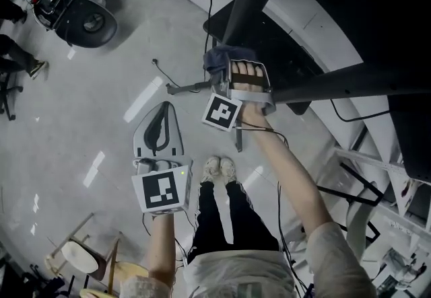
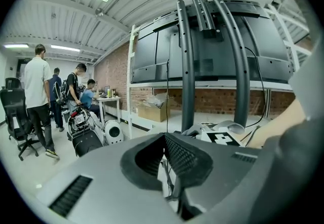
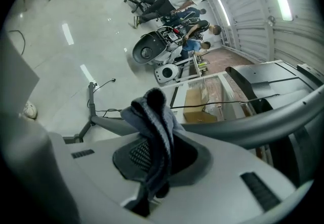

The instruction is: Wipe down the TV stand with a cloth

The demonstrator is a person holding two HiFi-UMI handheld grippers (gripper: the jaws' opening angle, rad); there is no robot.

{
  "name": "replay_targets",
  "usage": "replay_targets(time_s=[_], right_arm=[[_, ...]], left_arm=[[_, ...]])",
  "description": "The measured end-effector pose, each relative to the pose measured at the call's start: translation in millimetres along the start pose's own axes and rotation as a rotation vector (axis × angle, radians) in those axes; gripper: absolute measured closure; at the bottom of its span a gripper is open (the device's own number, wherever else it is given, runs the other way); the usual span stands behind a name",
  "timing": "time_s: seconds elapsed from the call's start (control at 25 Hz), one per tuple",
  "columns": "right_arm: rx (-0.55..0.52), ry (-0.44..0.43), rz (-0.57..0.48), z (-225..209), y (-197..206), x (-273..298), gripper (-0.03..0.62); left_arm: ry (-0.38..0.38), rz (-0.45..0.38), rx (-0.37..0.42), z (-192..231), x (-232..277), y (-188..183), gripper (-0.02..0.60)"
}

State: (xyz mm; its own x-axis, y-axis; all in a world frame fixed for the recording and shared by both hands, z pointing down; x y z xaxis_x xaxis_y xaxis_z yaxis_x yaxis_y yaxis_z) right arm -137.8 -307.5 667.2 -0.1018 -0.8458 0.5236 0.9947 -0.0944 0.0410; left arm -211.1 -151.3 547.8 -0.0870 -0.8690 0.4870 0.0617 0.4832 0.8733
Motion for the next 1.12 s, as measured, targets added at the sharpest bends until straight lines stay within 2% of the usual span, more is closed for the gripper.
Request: replay_targets(time_s=[0.2,0.36,0.44,0.52,0.6,1.12], right_arm=[[-0.005,-0.053,0.011,31.6,6.8,15.9,0.537],[-0.078,-0.042,0.066,56.4,6.5,36.8,0.537],[-0.055,-0.083,0.057,70.7,0.2,38.7,0.537],[-0.086,-0.079,0.074,81.2,2.9,45.3,0.537],[-0.121,-0.069,0.092,87.3,7.4,53.5,0.537],[-0.118,-0.113,0.084,103.6,14.1,55.8,0.537]], left_arm=[[-0.007,0.019,-0.025,-6.5,8.0,15.7,0.568],[-0.004,0.036,-0.047,5.7,18.9,28.1,0.568],[-0.005,0.044,-0.051,11.2,21.8,37.3,0.568],[-0.006,0.050,-0.054,13.5,25.9,43.6,0.568],[-0.004,0.054,-0.054,13.7,31.2,45.7,0.568],[-0.002,0.052,-0.068,4.1,35.4,51.0,0.568]])
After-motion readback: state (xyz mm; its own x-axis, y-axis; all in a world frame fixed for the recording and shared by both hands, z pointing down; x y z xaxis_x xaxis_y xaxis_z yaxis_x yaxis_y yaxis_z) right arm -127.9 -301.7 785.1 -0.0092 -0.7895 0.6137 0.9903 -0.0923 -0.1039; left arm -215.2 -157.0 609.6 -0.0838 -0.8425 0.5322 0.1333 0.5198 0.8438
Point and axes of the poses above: the fingertips, and each gripper's own axes: x forward along the fingers, z to its left, y out of its underside, the point moved 2 cm from there along -x, backward along the fingers, and after that the axes turned 12 degrees about z, right-handed, at the moved point
